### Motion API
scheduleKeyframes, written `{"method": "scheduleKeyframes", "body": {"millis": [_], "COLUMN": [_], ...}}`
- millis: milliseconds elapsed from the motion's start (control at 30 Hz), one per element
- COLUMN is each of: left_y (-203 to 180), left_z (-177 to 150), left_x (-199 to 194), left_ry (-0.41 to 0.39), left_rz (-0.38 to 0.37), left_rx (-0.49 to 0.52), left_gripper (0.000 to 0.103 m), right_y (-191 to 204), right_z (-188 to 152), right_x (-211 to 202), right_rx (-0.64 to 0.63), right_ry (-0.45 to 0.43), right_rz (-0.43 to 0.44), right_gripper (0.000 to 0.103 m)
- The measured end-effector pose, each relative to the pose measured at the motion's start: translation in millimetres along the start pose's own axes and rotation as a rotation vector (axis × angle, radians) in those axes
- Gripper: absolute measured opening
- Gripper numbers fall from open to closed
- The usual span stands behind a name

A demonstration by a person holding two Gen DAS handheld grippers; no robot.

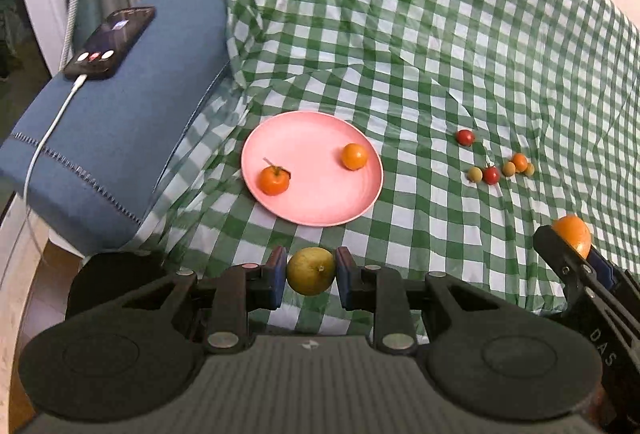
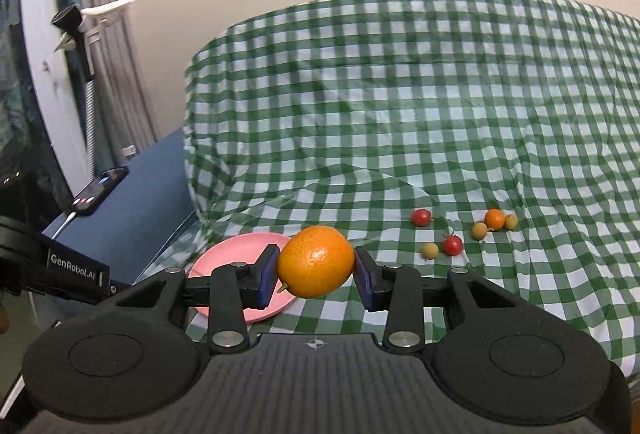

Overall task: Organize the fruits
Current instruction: 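Carry the yellow tomato and orange toward the pink plate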

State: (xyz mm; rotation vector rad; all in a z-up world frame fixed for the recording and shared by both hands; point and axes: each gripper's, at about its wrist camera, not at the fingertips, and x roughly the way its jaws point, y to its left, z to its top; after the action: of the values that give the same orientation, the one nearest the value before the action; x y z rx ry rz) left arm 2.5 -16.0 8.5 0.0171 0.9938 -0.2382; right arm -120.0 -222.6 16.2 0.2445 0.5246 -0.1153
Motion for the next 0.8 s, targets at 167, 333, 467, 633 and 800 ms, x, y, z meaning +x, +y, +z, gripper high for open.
{"method": "scheduleKeyframes", "body": {"millis": [167,333,467,633,800], "left_y": [10.1,19.0,22.7,24.7,27.1], "left_z": [-11.5,-15.7,-14.7,-12.9,-10.0], "left_x": [-6.6,-7.4,-5.6,-1.8,1.6], "left_ry": [-0.006,-0.015,-0.017,-0.016,-0.020], "left_rz": [-0.012,-0.012,-0.012,-0.014,-0.007], "left_rx": [-0.021,-0.037,-0.042,-0.049,-0.058], "left_gripper": [0.029,0.029,0.029,0.029,0.029], "right_y": [7.4,13.5,14.9,14.8,14.4], "right_z": [0.2,-2.2,-2.8,-3.8,-3.9], "right_x": [-11.8,-12.3,-11.3,-5.1,0.6], "right_rx": [-0.025,-0.042,-0.051,-0.055,-0.052], "right_ry": [-0.027,-0.024,-0.021,-0.007,0.000], "right_rz": [0.000,0.005,0.003,0.000,-0.002], "right_gripper": [0.041,0.041,0.041,0.041,0.041]}}
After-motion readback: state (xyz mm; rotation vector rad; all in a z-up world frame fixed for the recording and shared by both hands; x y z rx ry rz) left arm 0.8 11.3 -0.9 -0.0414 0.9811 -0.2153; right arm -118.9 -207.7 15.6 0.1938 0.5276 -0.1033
